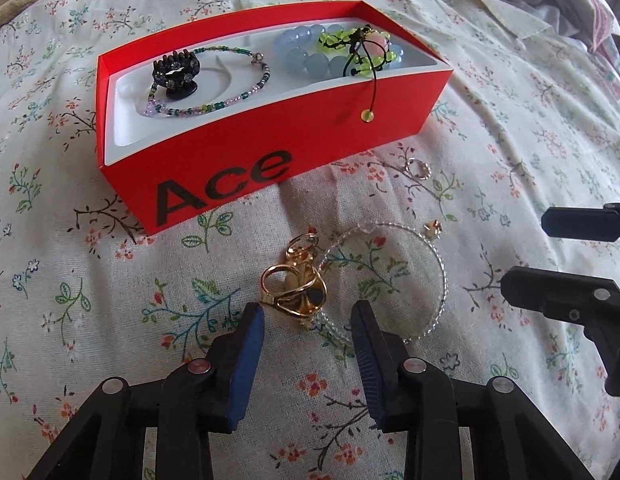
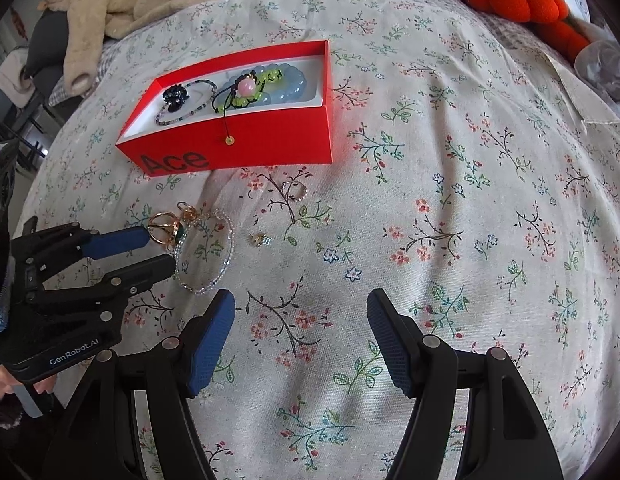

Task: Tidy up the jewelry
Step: 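Grasp the gold ring with the left tool and lift it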

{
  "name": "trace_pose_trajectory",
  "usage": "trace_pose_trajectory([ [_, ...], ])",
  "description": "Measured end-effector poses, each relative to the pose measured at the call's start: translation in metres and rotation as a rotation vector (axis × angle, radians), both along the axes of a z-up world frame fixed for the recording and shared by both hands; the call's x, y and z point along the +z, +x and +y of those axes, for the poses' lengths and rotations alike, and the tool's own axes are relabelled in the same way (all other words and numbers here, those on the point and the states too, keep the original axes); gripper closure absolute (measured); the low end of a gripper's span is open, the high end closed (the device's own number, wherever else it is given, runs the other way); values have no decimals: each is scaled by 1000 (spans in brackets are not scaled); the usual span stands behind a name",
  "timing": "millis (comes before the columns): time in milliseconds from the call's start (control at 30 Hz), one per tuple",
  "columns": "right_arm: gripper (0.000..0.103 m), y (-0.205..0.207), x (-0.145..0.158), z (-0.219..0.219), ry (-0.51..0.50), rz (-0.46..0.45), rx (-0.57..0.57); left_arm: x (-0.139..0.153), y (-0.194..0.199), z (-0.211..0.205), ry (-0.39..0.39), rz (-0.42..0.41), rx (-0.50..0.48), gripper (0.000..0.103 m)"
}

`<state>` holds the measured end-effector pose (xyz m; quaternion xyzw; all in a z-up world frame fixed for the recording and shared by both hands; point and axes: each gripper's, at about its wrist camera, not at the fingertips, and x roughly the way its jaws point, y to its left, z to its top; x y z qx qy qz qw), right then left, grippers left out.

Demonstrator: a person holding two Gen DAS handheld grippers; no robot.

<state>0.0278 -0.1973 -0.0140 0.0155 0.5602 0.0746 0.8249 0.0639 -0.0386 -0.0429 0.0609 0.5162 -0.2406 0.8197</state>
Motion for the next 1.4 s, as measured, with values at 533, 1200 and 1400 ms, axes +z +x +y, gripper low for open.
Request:
trace_pose_trajectory([
  [533, 31, 6, -3, 11, 0, 10, 15, 9, 3, 17, 13, -9, 44, 87],
  [1200, 32, 23, -20, 58, 35, 45, 63, 15, -8, 51, 36, -28, 74, 87],
  [1400, 45, 28, -21, 62, 48, 32, 49, 15, -7, 51, 36, -29, 75, 87],
])
